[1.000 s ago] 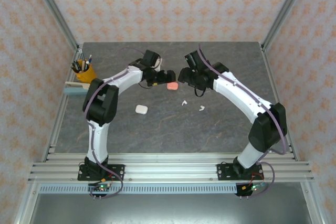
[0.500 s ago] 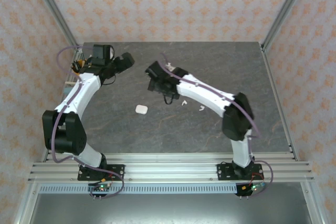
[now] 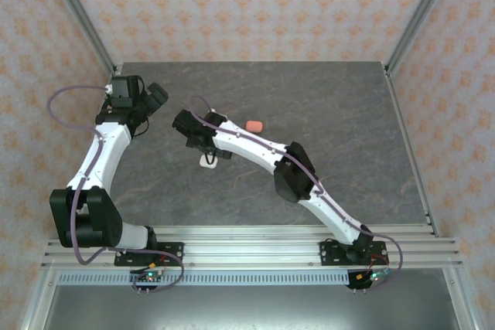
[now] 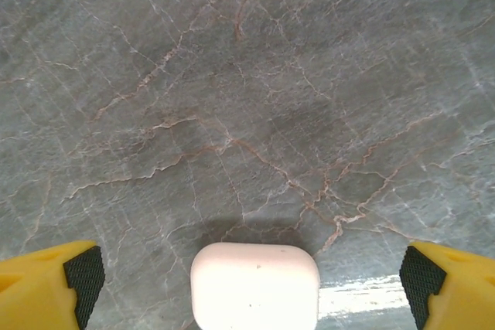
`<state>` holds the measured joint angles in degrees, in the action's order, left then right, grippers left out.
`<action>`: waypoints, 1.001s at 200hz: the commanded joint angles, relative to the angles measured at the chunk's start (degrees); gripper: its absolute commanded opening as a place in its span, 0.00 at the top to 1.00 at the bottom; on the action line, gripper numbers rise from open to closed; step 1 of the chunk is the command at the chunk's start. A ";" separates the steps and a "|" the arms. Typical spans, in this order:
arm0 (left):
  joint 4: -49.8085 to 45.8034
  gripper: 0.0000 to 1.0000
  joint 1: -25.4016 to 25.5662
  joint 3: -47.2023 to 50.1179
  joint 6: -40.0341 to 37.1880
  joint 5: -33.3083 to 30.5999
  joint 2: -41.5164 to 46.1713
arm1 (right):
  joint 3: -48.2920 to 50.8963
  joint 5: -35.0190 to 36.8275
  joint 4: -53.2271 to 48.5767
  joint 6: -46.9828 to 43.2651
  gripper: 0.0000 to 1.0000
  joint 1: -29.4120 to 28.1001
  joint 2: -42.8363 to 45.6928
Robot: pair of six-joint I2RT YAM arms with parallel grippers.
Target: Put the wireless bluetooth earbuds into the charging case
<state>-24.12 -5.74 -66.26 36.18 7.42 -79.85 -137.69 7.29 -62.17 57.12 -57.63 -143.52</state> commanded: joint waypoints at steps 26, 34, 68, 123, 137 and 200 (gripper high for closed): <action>-1.02 0.00 -0.66 1.87 0.73 -1.80 0.92 | -4.58 -1.44 -1.99 0.67 0.07 -0.78 -4.64; -0.93 0.00 -0.65 2.08 0.73 -1.80 0.93 | -5.40 -2.03 -2.07 0.46 0.08 -0.86 -5.52; -0.49 0.00 -0.73 3.23 0.73 -1.97 1.21 | -6.63 -3.83 -2.14 -0.51 0.09 -1.35 -7.71; 0.03 0.00 -0.72 4.33 1.17 -1.97 1.46 | -5.66 -4.99 -2.69 -2.08 0.17 -1.61 -8.54; 0.01 0.00 -0.77 4.48 1.30 -1.84 1.46 | -5.66 -4.83 -2.95 -2.37 0.19 -1.59 -8.31; 1.15 0.00 -0.77 5.44 2.75 -1.09 1.28 | -4.00 -7.42 -4.54 -4.70 0.22 -1.85 -7.11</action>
<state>-24.25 -5.80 -61.56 37.47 7.03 -79.85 -142.52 2.57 -64.05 53.52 -58.70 -151.20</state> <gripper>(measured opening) 0.998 0.780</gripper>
